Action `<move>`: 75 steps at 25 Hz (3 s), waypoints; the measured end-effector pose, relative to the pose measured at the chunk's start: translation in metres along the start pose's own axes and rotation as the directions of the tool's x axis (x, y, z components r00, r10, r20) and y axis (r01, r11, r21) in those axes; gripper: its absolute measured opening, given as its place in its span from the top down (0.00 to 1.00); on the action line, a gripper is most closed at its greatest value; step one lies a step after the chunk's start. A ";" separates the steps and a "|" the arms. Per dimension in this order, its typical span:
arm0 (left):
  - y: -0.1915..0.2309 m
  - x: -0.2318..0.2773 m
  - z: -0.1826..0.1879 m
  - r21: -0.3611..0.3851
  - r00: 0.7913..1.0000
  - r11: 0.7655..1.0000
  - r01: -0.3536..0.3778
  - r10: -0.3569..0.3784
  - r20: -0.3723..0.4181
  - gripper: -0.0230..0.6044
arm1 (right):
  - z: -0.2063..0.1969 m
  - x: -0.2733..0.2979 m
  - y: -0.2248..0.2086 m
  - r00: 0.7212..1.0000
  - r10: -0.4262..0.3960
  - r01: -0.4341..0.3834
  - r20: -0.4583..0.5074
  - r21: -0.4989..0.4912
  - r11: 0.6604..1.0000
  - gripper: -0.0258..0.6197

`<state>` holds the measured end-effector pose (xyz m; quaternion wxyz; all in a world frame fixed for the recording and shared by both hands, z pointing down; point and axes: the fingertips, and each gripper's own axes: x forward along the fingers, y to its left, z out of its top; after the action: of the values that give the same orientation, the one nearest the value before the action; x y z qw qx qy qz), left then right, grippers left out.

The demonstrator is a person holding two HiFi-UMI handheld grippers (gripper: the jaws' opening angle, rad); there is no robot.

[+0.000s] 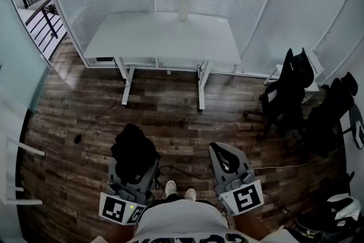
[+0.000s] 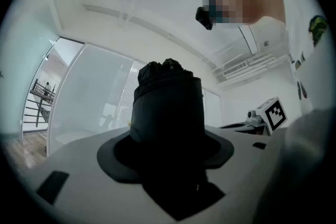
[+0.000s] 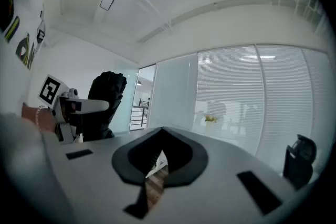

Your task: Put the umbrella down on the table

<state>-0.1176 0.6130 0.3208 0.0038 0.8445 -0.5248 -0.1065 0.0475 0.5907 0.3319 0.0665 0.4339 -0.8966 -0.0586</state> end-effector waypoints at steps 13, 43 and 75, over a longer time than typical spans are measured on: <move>0.028 0.000 -0.003 -0.007 0.999 0.999 0.032 -0.032 -0.012 0.52 | 0.004 0.029 0.018 1.000 -0.017 0.017 0.022 0.019 1.000 0.95; 0.081 0.271 -0.039 -0.007 0.999 1.000 0.031 -0.031 -0.015 0.53 | -0.021 0.193 -0.211 0.999 -0.024 0.023 0.028 0.035 0.999 0.95; 0.152 0.476 -0.074 0.000 0.999 0.999 0.048 -0.048 -0.020 0.52 | -0.045 0.345 -0.355 1.000 -0.012 0.011 0.025 0.036 0.999 0.95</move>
<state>-0.0355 0.1148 0.3277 0.0060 0.8579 -0.5044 -0.0980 0.1170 0.0984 0.3419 0.0470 0.4393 -0.8958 -0.0482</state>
